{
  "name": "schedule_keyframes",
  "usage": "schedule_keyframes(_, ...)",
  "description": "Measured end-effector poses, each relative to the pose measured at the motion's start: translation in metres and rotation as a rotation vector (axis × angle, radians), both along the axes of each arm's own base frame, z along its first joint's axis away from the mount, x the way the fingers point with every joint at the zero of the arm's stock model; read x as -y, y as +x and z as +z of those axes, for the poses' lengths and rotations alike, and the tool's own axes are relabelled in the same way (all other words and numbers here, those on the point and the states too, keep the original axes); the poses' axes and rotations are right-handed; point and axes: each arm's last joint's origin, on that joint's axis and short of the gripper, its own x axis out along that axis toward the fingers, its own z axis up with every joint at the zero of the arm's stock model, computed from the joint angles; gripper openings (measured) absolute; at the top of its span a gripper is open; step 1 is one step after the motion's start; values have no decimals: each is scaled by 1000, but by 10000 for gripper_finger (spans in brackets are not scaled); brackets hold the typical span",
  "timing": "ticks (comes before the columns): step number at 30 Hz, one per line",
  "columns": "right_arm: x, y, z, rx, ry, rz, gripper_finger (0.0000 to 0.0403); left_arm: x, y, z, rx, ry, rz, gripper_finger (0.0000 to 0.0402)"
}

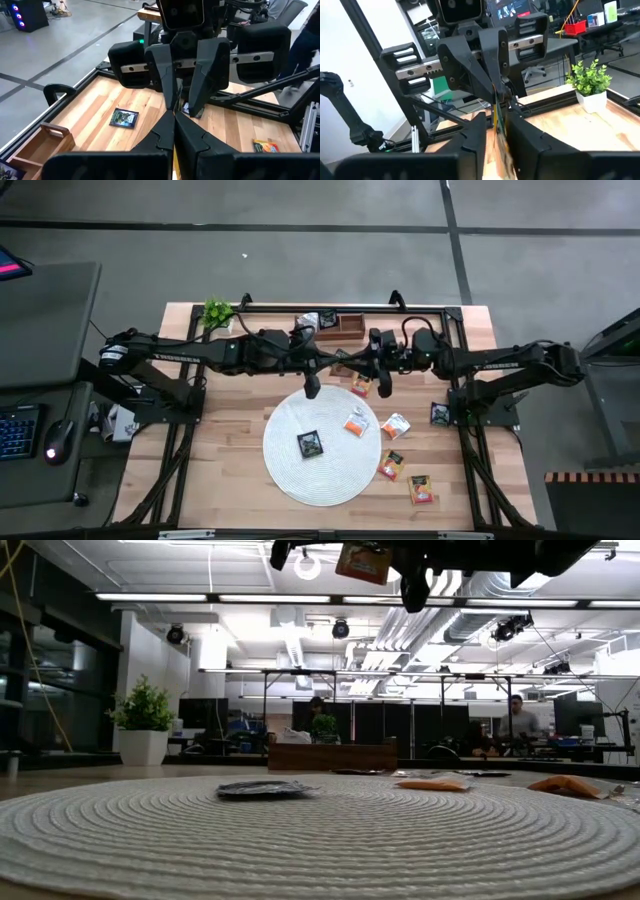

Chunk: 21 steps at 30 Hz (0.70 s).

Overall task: Pick & Place Tea
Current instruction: Put the yellow tea bag into the right section of the wooden organizer

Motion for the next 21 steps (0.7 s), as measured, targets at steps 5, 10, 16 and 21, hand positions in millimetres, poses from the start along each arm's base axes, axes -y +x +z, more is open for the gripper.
schedule_keyframes(5, 0, 0, 0, 2, -25, -3, 9, 0, 0, 0, -2, 0, 0, 0)
schedule_keyframes(10, 0, 0, 0, 1, -26, -15, 4, 0, 0, 0, -4, 0, 1, 0)
schedule_keyframes(16, 2, 0, 0, 1, -26, -54, 2, 0, 0, 0, -4, 3, 7, 3)
schedule_keyframes(21, 2, 0, 0, 1, -26, -59, 1, 0, 0, -2, -25, 35, -2, 42)
